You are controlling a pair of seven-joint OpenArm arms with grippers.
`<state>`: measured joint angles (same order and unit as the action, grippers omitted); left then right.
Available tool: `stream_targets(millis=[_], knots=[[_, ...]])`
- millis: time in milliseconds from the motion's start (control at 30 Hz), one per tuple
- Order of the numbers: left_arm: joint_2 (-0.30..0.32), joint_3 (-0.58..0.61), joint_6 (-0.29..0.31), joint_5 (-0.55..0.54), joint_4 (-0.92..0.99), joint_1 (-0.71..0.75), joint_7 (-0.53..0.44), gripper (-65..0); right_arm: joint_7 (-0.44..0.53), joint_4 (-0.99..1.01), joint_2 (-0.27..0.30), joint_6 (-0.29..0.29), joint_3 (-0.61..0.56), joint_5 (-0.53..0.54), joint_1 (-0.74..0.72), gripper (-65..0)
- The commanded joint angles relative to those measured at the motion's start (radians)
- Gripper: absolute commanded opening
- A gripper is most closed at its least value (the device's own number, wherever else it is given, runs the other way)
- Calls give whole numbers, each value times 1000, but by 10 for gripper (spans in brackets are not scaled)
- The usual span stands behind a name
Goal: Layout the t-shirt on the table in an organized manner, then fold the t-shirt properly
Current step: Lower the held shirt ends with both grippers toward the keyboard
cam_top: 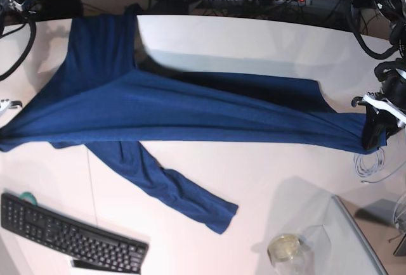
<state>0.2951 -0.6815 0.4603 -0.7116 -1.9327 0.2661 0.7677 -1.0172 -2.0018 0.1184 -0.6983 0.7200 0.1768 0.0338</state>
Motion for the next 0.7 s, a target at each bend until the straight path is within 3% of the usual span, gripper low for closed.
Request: stream_targets(millis=[0, 300, 533, 667], knots=[[26, -7, -5, -12, -18, -26, -38, -650, 30, -18, 19, 0, 3, 3, -36, -647], [69, 76, -10, -12, -35, -98, -37, -650, 28, -17, 20, 0, 2, 0, -171, -647], [52, 124, -8, 70, -35, -103, -40, -650, 38, -17, 22, 0, 11, 0, -166, -647], [45, 130, -10, 83, -40, -173, -38, -650, 38, -17, 50, 0, 3, 2, -196, -647]])
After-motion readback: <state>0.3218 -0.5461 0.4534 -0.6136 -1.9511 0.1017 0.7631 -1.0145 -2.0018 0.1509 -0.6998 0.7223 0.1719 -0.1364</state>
